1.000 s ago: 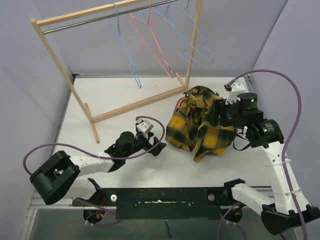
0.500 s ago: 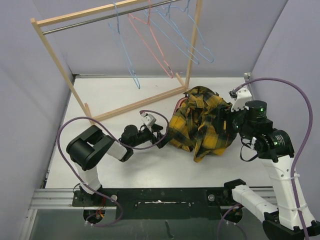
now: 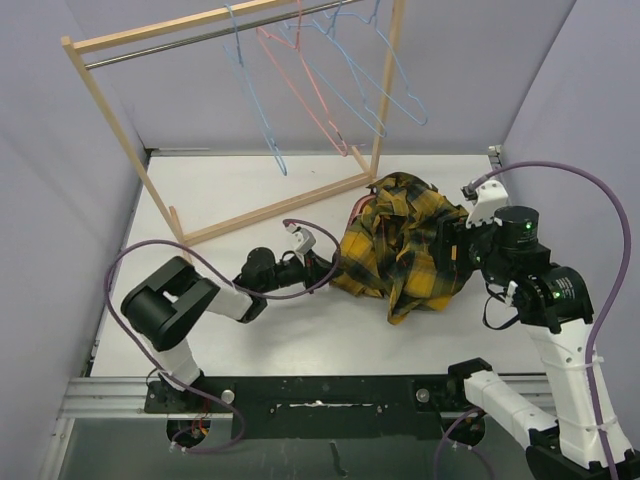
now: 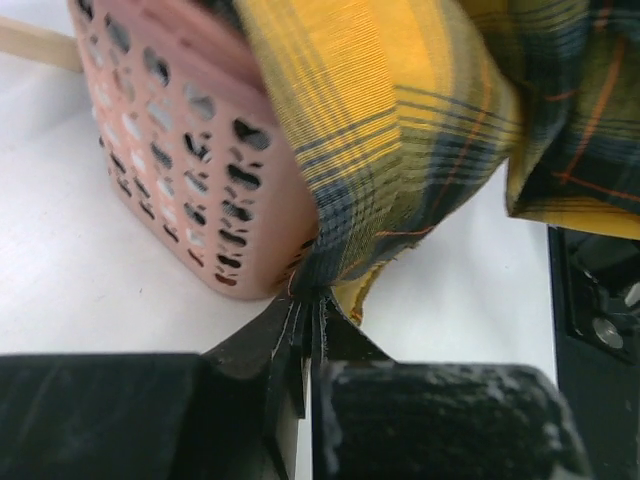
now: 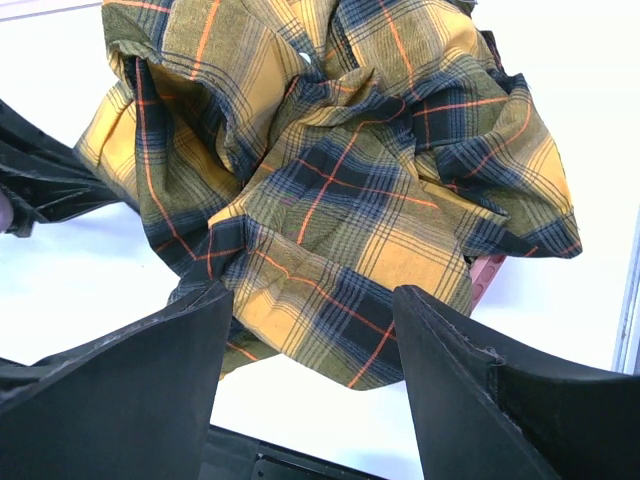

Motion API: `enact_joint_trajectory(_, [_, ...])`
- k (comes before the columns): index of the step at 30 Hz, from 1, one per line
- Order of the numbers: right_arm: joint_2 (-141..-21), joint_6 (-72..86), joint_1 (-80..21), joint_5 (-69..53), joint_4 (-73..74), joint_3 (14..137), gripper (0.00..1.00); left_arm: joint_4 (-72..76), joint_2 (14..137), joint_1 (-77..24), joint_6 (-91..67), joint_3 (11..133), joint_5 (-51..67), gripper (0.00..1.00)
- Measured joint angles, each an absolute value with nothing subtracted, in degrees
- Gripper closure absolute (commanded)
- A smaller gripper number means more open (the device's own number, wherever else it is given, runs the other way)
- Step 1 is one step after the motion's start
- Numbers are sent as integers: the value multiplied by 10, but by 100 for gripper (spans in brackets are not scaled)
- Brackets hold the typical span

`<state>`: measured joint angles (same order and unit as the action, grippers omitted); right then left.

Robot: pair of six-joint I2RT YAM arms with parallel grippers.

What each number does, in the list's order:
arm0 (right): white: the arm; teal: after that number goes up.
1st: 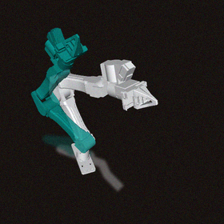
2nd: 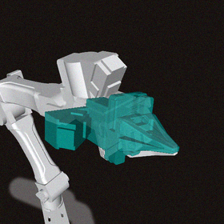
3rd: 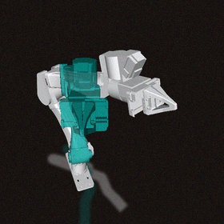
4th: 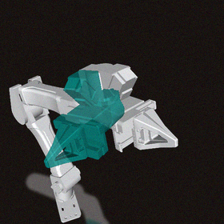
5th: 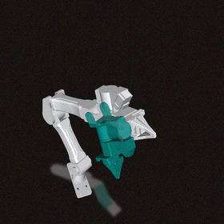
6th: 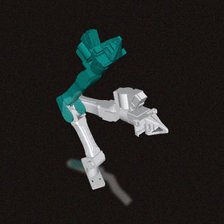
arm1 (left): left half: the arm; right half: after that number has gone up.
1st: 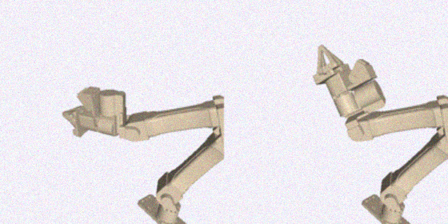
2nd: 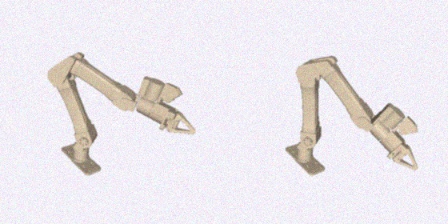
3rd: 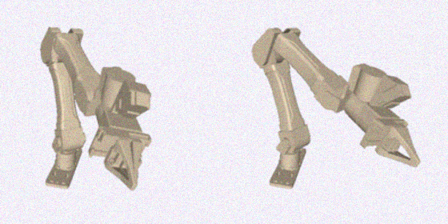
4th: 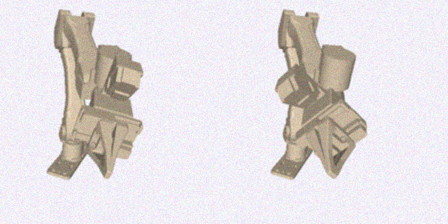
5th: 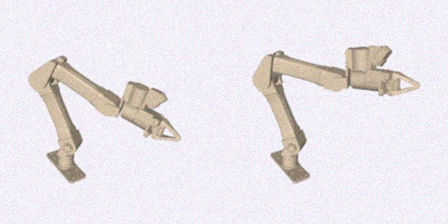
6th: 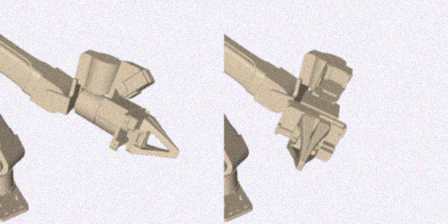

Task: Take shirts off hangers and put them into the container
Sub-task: Adjust the shirt in the bin.

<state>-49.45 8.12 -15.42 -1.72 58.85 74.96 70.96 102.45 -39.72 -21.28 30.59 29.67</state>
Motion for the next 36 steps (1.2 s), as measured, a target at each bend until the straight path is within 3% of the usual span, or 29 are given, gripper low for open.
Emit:
enact_joint_trajectory(7, [-480,81,-154,-5,588,742,33,568,900,-411,-190,323,323,100])
enact_joint_trajectory(13, [-466,84,-154,6,588,734,33,386,849,-478,-126,448,313,100])
enact_joint_trajectory(20, [-427,99,-154,43,589,726,34,293,849,-511,-93,559,293,100])
enact_joint_trajectory(36, [-354,121,-154,117,606,721,34,160,1064,-527,-72,840,220,100])
